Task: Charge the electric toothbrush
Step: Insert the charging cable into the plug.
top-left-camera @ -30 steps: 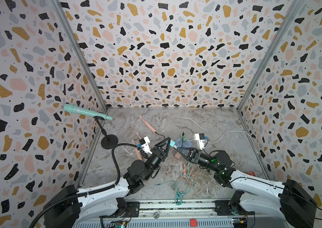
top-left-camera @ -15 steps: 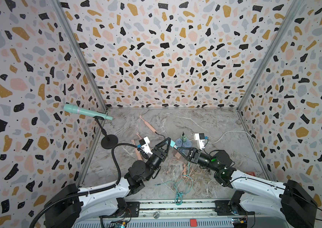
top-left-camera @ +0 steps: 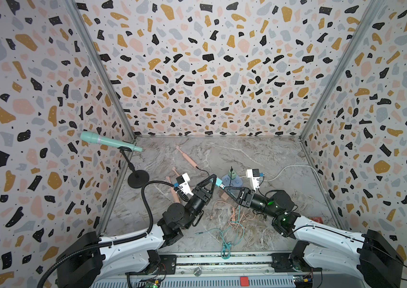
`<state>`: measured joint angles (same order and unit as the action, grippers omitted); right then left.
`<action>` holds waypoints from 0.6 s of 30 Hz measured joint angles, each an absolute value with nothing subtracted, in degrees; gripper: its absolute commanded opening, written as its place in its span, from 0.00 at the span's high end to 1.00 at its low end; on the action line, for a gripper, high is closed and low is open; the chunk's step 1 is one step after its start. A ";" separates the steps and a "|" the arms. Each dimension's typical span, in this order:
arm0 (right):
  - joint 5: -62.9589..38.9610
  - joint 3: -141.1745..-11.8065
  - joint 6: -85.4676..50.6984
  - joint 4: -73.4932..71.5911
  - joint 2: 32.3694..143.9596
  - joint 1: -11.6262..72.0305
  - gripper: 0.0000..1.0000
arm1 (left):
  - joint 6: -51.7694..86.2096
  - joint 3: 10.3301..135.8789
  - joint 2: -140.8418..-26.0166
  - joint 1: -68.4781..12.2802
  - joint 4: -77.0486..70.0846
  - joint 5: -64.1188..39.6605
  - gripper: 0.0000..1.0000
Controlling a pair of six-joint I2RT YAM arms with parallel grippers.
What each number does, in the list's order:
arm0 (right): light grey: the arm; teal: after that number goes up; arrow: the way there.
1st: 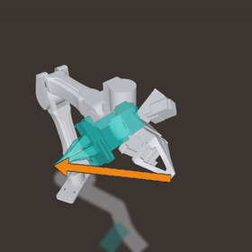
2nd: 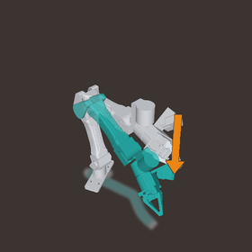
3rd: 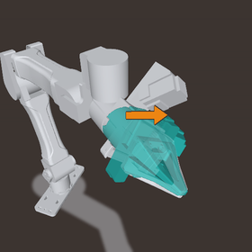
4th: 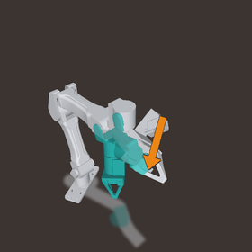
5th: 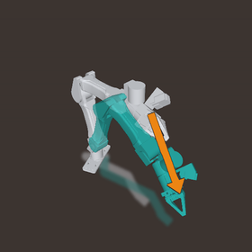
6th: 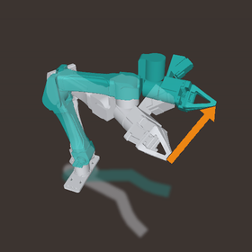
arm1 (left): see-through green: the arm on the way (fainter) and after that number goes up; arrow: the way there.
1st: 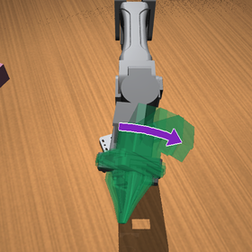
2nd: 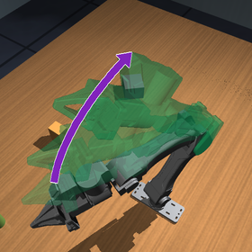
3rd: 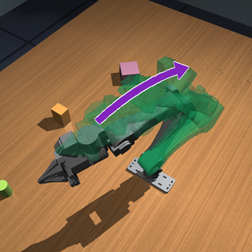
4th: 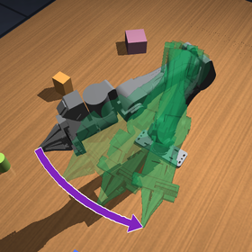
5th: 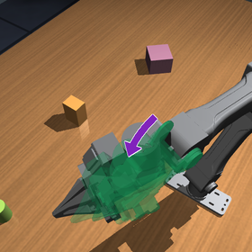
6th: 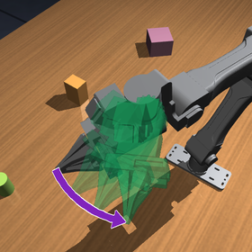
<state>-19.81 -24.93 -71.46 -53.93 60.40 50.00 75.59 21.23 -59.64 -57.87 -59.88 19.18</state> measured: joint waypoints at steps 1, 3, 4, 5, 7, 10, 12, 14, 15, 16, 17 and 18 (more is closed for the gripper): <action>-19.81 -24.93 -71.40 -53.89 60.31 50.00 1.00 | 75.61 21.23 -59.64 -57.91 -59.86 19.18 1.00; -19.75 -24.93 -71.16 -53.76 60.14 50.04 1.00 | 75.61 21.23 -59.64 -57.93 -59.86 19.16 1.00; -19.68 -24.93 -71.00 -53.56 59.99 50.06 1.00 | 75.61 21.23 -59.64 -57.93 -59.83 19.14 1.00; -19.62 -24.93 -70.78 -53.47 59.86 50.06 1.00 | 75.61 21.23 -59.64 -57.95 -59.79 19.09 1.00; -19.25 -24.93 -70.35 -53.01 59.35 50.15 1.00 | 75.61 21.23 -59.64 -58.02 -59.75 19.03 1.00; -18.83 -24.93 -69.89 -52.75 58.98 50.22 1.00 | 75.64 21.23 -59.64 -58.19 -59.79 19.07 1.00; -18.72 -24.93 -69.58 -52.60 58.85 50.22 1.00 | 75.64 21.23 -59.66 -58.24 -59.81 19.05 1.00; -18.65 -24.93 -69.36 -52.62 58.87 50.24 1.00 | 75.64 21.23 -59.66 -58.26 -59.86 19.11 1.00; -18.63 -24.93 -69.36 -52.62 58.87 50.24 1.00 | 75.64 21.23 -59.68 -58.26 -59.88 19.14 1.00; -18.63 -24.93 -69.36 -52.73 58.94 50.24 1.00 | 75.61 21.23 -59.77 -58.30 -60.12 19.20 1.00; -18.61 -24.93 -69.45 -53.06 59.07 50.24 1.00 | 75.64 21.23 -59.90 -58.33 -60.40 19.25 1.00; -18.61 -24.93 -69.56 -53.47 59.29 50.22 1.00 | 75.64 21.23 -60.01 -58.35 -60.73 19.38 1.00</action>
<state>-18.61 -24.93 -69.56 -53.47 59.29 50.22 75.64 21.23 -60.01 -58.35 -60.73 19.38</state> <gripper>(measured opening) 0.088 0.423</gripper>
